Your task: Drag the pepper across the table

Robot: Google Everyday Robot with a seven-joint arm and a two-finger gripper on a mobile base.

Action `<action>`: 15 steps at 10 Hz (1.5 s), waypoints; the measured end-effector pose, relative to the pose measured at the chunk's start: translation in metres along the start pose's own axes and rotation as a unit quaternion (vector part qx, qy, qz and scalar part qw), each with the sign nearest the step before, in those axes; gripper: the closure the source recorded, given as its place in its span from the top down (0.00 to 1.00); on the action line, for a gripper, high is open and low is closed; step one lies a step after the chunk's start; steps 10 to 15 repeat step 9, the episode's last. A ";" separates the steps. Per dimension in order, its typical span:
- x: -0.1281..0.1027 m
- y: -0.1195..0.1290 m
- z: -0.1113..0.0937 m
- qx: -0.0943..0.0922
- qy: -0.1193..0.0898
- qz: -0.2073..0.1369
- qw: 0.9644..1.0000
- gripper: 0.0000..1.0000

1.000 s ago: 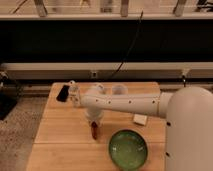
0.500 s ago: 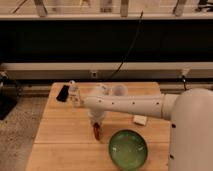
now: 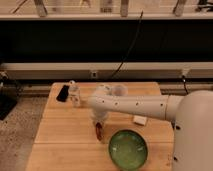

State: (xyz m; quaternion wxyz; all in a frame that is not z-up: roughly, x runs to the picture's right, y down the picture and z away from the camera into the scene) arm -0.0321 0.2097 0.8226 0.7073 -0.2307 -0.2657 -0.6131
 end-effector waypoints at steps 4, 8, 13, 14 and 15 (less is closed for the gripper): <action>0.002 0.011 -0.001 0.003 0.001 0.010 1.000 0.00; 0.003 0.017 -0.002 0.005 0.002 0.015 1.000 0.00; 0.004 0.023 -0.003 0.005 0.002 0.019 1.000 0.00; 0.004 0.023 -0.003 0.005 0.002 0.019 1.000 0.00; 0.004 0.023 -0.003 0.005 0.002 0.019 1.000 0.00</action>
